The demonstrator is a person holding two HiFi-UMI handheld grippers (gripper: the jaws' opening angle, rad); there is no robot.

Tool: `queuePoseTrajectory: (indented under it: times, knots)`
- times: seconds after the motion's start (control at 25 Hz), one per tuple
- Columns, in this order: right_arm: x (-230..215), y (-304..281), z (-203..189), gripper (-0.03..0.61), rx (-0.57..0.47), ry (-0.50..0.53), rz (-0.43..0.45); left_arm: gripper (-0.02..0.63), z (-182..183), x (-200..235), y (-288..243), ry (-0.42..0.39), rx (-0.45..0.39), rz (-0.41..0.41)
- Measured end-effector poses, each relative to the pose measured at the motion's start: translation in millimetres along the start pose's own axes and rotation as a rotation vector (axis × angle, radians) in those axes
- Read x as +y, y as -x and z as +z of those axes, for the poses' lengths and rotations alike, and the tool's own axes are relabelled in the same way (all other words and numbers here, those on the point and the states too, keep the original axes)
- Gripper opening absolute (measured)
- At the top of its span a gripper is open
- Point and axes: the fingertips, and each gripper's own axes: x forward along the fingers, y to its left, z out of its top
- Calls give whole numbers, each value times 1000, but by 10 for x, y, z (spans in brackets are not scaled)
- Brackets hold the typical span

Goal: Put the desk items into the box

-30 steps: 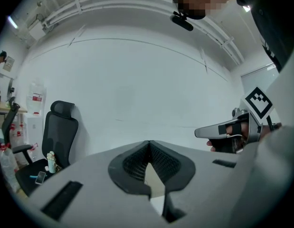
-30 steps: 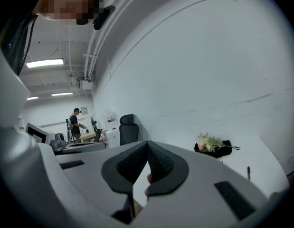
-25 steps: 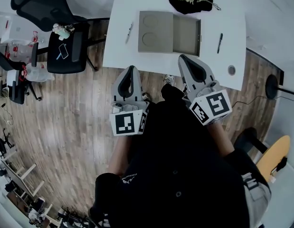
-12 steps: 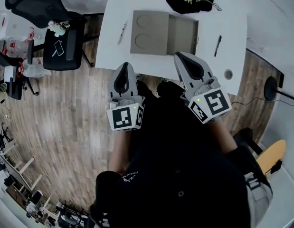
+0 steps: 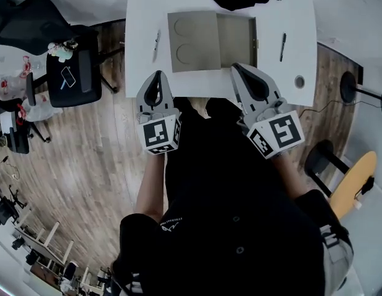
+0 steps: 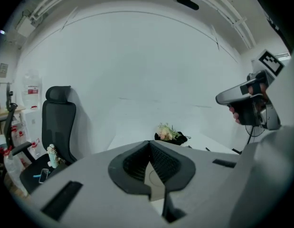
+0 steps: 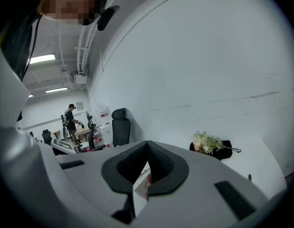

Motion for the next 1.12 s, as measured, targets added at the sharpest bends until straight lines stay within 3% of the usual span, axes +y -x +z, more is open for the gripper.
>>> queuePoseTrajectory:
  times: [0.44, 0.76, 0.88, 1.12]
  knots:
    - [449, -557, -169, -2, 49, -38, -105, 8, -767, 588, -485, -4, 203, -154]
    - [547, -700, -347, -2, 74, -96, -213, 13, -1323, 844, -916, -48, 341, -147]
    - [532, -715, -410, -2, 82, -119, -253, 69, -1557, 883, -1040, -54, 410, -150]
    - [451, -659, -478, -2, 88, -138, -316, 86, -1826, 860, -1273, -67, 502, -138]
